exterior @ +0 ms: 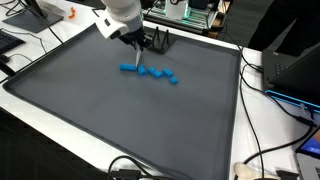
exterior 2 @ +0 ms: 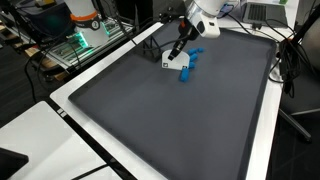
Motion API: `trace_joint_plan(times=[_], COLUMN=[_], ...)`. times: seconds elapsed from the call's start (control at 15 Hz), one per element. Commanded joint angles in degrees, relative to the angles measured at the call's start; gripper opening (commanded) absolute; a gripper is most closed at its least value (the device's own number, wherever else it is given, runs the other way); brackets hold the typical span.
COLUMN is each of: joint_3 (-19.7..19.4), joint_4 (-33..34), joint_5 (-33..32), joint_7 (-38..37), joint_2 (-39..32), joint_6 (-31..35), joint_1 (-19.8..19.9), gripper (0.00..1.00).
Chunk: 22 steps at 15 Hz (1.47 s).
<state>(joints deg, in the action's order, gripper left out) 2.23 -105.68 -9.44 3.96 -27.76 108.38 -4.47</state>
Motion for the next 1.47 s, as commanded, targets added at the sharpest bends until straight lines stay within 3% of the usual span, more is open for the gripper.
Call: trace_joint_plan(times=[0.0, 0.47, 0.8, 1.4], joint_3=[0.3, 0.5, 0.5, -0.8], joint_4=[-1.6, -3.4, -5.7, -6.5], joint_5=[0.8, 2.6, 7.9, 21.9], joint_7=[0.7, 0.4, -1.1, -16.4], joint_2=[0.1, 3.5, 8.8, 14.4], joint_6=[0.9, 0.4, -4.1, -16.3], joint_1=[0.7, 1.3, 1.8, 2.3], gripper=[0.01, 0.01, 0.01, 0.01])
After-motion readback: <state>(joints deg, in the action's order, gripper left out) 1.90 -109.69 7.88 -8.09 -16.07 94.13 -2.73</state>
